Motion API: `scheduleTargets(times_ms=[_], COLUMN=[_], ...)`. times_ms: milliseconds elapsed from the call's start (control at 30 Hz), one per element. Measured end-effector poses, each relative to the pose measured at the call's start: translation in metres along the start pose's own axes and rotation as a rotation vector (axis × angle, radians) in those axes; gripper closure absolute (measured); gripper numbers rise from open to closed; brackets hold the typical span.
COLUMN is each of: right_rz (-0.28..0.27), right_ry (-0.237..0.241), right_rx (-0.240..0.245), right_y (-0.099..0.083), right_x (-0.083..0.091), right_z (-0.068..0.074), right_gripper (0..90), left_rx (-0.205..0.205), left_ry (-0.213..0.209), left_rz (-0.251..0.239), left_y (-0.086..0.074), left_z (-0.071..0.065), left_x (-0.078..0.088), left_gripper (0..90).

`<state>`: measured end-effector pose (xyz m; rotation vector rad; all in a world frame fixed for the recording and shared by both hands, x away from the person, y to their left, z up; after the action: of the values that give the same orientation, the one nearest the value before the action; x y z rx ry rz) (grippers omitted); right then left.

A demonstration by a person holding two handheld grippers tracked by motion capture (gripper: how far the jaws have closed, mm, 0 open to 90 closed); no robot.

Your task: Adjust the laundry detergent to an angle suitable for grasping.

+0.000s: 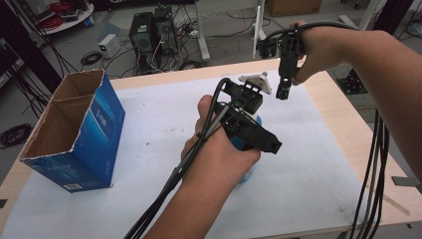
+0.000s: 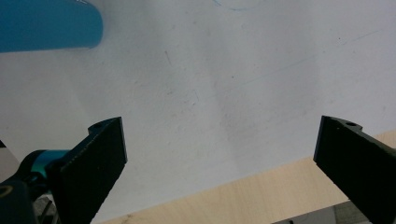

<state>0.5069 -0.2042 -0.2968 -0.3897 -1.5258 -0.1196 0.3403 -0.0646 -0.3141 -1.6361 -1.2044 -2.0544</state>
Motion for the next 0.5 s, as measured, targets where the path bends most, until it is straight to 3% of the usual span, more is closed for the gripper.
scheduleTargets(times_ms=[233,500], right_rz=[0.006,0.011], right_ry=[-0.003,-0.005], right_rx=[-0.005,-0.005], right_y=[-0.001,-0.002], right_x=[-0.001,-0.002], right_z=[0.0,-0.001], right_gripper=[1.5,1.5], left_rx=[0.004,0.012], left_ry=[0.004,0.027], left_rz=[0.013,0.039], left_y=[0.002,0.003], left_z=[-0.005,-0.006], left_x=[-0.007,-0.012], left_gripper=[2.3,9.0])
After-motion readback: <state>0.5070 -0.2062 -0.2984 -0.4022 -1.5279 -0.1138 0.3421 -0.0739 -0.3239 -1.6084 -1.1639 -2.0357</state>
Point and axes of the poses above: each handheld gripper's, and its own axes: x roughly backward along the jaws, y roughly out of its top, z roughly to its left, the point moved 1 cm from there along -x, roughly forward along the jaws, and after that the axes turned 9 degrees about z, right-handed, at the moved point
